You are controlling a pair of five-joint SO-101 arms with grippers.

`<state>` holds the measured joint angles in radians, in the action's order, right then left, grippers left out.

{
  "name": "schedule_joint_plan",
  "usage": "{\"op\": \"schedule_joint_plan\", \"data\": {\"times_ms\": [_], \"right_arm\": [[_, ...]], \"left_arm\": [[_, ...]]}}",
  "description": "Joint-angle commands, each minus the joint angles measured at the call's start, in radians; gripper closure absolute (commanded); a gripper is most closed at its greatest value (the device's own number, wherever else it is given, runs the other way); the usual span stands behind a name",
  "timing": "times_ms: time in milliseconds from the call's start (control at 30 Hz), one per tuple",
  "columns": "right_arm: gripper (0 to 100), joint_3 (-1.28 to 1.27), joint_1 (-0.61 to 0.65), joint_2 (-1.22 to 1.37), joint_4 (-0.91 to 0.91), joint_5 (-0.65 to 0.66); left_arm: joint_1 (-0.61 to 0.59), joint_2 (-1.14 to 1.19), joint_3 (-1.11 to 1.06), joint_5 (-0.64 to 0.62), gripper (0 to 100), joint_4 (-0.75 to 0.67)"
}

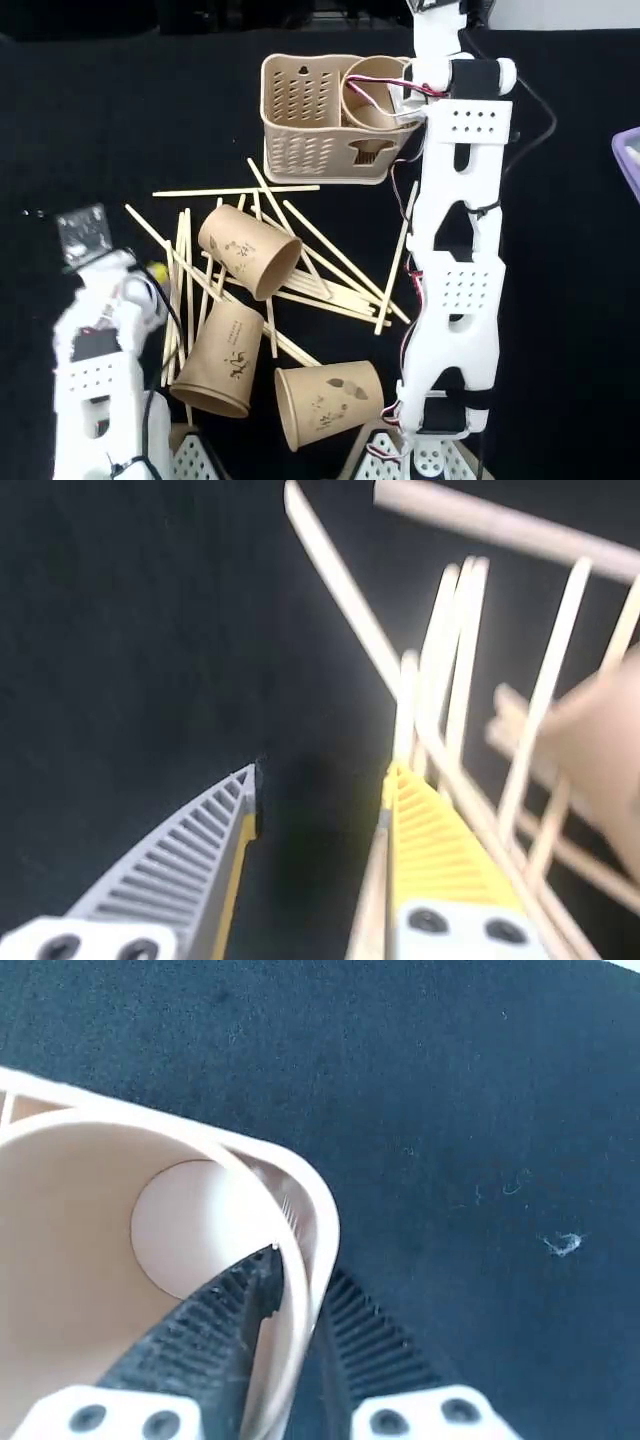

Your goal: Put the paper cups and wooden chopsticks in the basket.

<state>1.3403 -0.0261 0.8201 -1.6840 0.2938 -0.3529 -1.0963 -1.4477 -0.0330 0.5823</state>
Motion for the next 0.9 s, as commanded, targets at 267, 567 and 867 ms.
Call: {"op": "schedule_joint_plan", "data": {"times_ms": [267, 567, 867], "right_arm": [[98.7, -0.005, -0.006, -0.004, -0.034, 0.014], [98.7, -0.008, -0.002, -0.001, -0.034, 0.014], [98.7, -0.013, -0.002, -0.001, -0.034, 0.014]], "left_arm": [[0.090, 0.644, 1.362, 0.057, 79, 0.516], [0.288, 1.379, 2.466, 0.048, 79, 0.876], [0.406, 1.797, 3.120, 0.048, 72, 1.096]]}}
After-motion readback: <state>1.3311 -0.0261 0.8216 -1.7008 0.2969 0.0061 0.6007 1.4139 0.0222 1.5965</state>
